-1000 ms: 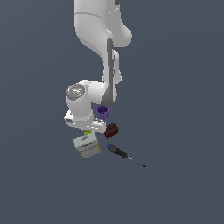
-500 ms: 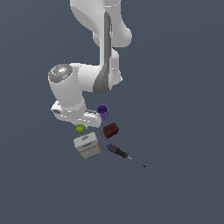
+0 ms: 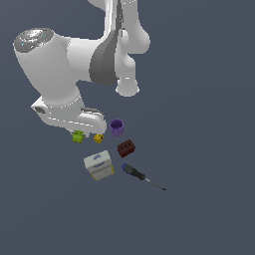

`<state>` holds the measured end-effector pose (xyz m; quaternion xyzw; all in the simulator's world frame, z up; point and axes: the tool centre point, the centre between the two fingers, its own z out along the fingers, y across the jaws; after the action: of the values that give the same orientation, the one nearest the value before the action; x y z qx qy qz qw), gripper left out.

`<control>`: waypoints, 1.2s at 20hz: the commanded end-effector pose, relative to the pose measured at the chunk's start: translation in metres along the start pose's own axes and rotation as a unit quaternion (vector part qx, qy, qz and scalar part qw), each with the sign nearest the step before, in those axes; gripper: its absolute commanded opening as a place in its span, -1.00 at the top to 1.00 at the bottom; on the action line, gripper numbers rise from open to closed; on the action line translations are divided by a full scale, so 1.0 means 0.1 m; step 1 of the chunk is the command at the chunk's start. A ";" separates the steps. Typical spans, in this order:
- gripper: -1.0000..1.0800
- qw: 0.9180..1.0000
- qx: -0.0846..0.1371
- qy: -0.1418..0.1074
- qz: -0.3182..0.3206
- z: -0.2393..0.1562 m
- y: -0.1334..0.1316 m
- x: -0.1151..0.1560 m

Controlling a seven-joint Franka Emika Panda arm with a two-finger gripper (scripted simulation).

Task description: Pick up a designated object from a clutter of objects.

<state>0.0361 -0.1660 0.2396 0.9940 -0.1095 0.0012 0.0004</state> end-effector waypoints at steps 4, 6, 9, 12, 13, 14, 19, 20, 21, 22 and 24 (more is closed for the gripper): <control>1.00 1.000 0.000 -0.001 0.000 -0.54 0.07 0.15; 1.00 1.000 0.000 -0.001 0.000 -0.73 0.10 0.20; 1.00 1.000 0.000 -0.001 0.000 -0.98 0.13 0.28; 1.00 1.000 0.000 -0.001 0.000 -1.20 0.16 0.35; 1.00 1.000 0.000 -0.001 0.000 -1.27 0.17 0.38; 1.00 1.000 0.000 -0.001 0.000 -1.34 0.18 0.40; 1.00 1.000 0.000 -0.001 -0.001 -1.58 0.21 0.48; 1.00 1.000 0.000 -0.001 -0.001 -1.61 0.22 0.49; 1.00 1.000 0.000 -0.001 -0.001 -1.65 0.22 0.51; 1.00 1.000 0.000 -0.001 -0.001 -1.67 0.23 0.52; 1.00 1.000 0.000 -0.001 -0.001 -1.72 0.23 0.54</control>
<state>0.0816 -0.1995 0.4078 0.9940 -0.1091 0.0003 0.0002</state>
